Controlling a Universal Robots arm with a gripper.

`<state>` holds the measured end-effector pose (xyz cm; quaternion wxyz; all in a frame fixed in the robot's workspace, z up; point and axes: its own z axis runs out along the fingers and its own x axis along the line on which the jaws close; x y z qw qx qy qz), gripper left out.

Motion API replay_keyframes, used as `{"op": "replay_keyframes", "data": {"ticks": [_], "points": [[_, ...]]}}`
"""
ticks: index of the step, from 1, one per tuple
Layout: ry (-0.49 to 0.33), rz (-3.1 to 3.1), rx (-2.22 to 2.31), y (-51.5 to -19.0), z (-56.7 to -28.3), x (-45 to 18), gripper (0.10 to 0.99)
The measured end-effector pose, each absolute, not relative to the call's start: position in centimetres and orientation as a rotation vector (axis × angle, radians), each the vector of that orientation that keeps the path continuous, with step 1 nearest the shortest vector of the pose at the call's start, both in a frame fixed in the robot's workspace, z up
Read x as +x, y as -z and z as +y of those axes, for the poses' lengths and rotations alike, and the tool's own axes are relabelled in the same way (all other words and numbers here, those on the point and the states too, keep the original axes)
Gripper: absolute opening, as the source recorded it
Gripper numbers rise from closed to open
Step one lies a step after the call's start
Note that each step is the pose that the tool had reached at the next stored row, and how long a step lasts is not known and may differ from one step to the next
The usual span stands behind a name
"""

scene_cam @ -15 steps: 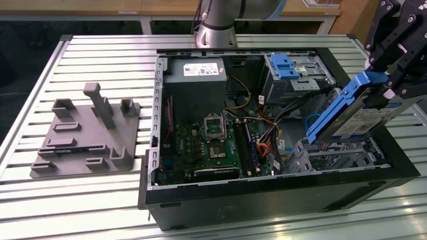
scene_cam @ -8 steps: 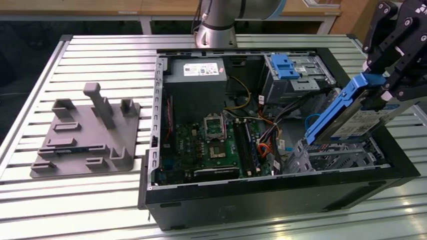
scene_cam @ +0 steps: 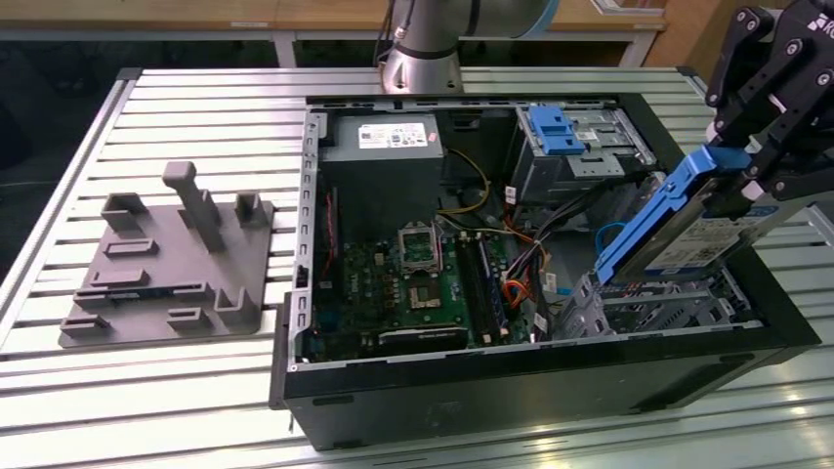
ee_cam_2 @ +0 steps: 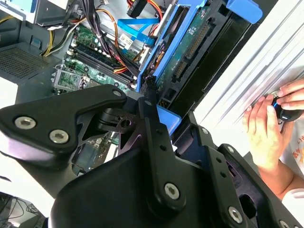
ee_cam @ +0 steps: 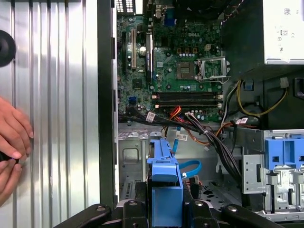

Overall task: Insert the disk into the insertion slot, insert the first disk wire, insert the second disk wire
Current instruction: 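Insert the disk into the insertion slot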

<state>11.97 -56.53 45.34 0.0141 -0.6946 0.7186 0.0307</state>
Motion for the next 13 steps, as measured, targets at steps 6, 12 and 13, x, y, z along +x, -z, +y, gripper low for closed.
{"op": "replay_keyframes", "data": {"ticks": [6, 12, 13], "points": [[-0.096, 2.238, -2.163, -45.17, -56.54, 11.97, 0.361], [-0.096, 2.233, -2.167, -45.04, -56.55, 11.99, 0.361], [-0.096, 2.231, -2.169, -45.02, -56.55, 11.99, 0.361]]}}
